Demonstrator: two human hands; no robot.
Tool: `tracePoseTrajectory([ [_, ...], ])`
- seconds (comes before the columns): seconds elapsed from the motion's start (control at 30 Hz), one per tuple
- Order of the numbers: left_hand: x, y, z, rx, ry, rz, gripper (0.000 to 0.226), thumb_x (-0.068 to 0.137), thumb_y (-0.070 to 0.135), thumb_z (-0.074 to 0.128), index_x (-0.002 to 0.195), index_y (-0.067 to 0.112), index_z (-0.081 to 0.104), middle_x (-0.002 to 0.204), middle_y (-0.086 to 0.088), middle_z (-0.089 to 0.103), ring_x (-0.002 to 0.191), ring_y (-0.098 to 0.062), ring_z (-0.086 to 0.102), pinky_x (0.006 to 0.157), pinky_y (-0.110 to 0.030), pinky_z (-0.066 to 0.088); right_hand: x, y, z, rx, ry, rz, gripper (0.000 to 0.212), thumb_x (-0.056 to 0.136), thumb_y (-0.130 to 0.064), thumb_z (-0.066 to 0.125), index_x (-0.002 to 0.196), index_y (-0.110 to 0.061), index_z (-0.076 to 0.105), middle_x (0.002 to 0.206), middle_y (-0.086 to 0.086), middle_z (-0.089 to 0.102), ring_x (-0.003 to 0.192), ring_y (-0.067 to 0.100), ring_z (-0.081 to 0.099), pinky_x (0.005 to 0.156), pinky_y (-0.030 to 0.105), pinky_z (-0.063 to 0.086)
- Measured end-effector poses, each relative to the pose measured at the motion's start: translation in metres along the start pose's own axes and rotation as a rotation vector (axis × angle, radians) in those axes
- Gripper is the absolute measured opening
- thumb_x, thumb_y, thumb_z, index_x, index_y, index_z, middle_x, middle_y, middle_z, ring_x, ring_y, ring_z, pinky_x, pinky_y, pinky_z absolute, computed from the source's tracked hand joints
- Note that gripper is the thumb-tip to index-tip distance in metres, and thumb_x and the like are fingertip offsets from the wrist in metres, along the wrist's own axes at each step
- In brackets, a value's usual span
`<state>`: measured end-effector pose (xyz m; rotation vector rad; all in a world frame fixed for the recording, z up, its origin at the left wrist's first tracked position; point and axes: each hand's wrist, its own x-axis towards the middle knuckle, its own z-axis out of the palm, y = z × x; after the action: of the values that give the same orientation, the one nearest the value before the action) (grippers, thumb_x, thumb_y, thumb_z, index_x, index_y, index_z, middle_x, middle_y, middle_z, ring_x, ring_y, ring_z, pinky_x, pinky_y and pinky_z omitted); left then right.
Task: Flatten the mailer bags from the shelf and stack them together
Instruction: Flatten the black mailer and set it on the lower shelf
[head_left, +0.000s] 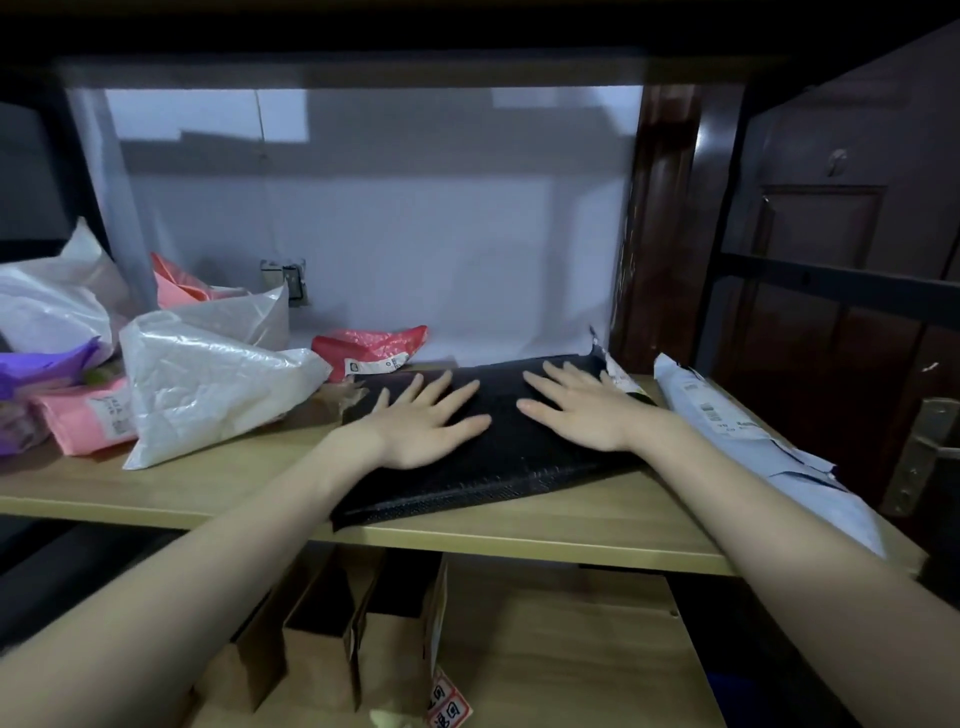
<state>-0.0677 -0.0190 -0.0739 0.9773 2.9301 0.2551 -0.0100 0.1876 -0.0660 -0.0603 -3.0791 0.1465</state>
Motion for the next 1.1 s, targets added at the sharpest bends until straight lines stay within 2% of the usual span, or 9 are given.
tracePoseTrajectory([
  [0.23,0.001,-0.003,0.014,0.009,-0.094,-0.011,0.060,0.092,0.066,0.017,0.147,0.046,0.005,0.160,0.009,-0.007,0.147,-0.020,-0.011,0.116,-0.050,-0.010,0.000,0.003,0.023,0.025,-0.120,0.007,0.063,0.093,-0.062,0.015,0.149,-0.034,0.005,0.160,-0.005,-0.003,0.147,0.014,-0.006,0.119,0.041,-0.002],
  [0.5,0.003,-0.007,0.017,-0.039,-0.086,0.004,0.060,0.091,0.067,0.019,0.146,0.049,0.009,0.160,0.011,-0.003,0.147,-0.018,-0.008,0.117,-0.049,-0.008,0.004,0.004,0.026,0.019,-0.113,0.001,0.062,0.094,-0.060,0.015,0.149,-0.034,0.004,0.160,-0.005,-0.003,0.147,0.013,-0.006,0.120,0.039,0.001],
  [0.63,0.004,-0.008,0.018,-0.075,-0.020,0.005,0.057,0.093,0.064,0.025,0.146,0.045,0.020,0.160,0.010,0.007,0.148,-0.018,-0.001,0.118,-0.050,-0.004,0.002,0.003,0.026,0.050,-0.098,-0.006,0.062,0.094,-0.060,0.019,0.149,-0.033,0.009,0.160,-0.004,0.001,0.147,0.014,-0.003,0.120,0.039,0.002],
  [0.7,0.003,-0.008,0.018,-0.109,0.048,0.018,0.052,0.094,0.059,0.030,0.143,0.039,0.032,0.158,0.008,0.020,0.147,-0.020,0.011,0.118,-0.051,0.004,-0.002,0.002,0.023,0.099,-0.048,-0.012,0.061,0.094,-0.058,0.026,0.148,-0.031,0.020,0.159,-0.002,0.010,0.147,0.017,0.005,0.119,0.037,0.008],
  [0.8,-0.004,-0.011,0.015,-0.161,0.231,0.065,0.041,0.095,0.049,0.039,0.128,0.030,0.052,0.138,0.007,0.048,0.130,-0.018,0.044,0.108,-0.044,0.033,-0.015,-0.006,0.015,-0.020,0.163,-0.094,0.052,0.094,-0.052,0.035,0.138,-0.025,0.043,0.151,0.002,0.031,0.139,0.020,0.026,0.111,0.038,0.027],
  [0.9,-0.030,-0.007,0.007,-0.181,0.360,0.141,0.052,0.083,0.065,0.039,0.123,0.036,0.055,0.129,0.014,0.056,0.121,-0.011,0.051,0.102,-0.039,0.042,-0.039,-0.022,0.005,-0.020,0.226,-0.172,0.062,0.087,-0.066,0.030,0.138,-0.032,0.040,0.147,-0.004,0.035,0.135,0.017,0.030,0.108,0.042,0.031],
  [0.97,-0.059,-0.003,0.000,-0.209,0.174,0.241,0.073,0.071,0.080,0.042,0.134,0.043,0.041,0.140,0.022,0.044,0.130,-0.001,0.040,0.109,-0.029,0.033,-0.058,-0.031,0.002,0.025,0.081,-0.189,0.079,0.074,-0.079,0.020,0.143,-0.041,0.025,0.152,-0.007,0.028,0.138,0.017,0.026,0.110,0.045,0.028],
  [1.03,-0.086,-0.002,-0.003,-0.084,-0.057,0.314,0.086,0.068,0.077,0.053,0.143,0.047,0.023,0.142,0.031,0.024,0.134,0.007,0.021,0.112,-0.021,0.021,-0.073,-0.037,0.005,0.026,-0.035,-0.212,0.084,0.070,-0.082,0.021,0.145,-0.045,0.013,0.154,-0.010,0.022,0.141,0.016,0.022,0.112,0.045,0.025],
  [1.1,-0.101,-0.007,-0.004,0.073,-0.040,0.366,0.077,0.076,0.064,0.060,0.142,0.048,0.023,0.145,0.032,0.021,0.136,0.008,0.020,0.114,-0.026,0.024,-0.082,-0.039,0.011,0.042,-0.048,-0.254,0.083,0.074,-0.079,0.032,0.145,-0.044,0.010,0.155,-0.011,0.022,0.142,0.015,0.019,0.114,0.044,0.023],
])
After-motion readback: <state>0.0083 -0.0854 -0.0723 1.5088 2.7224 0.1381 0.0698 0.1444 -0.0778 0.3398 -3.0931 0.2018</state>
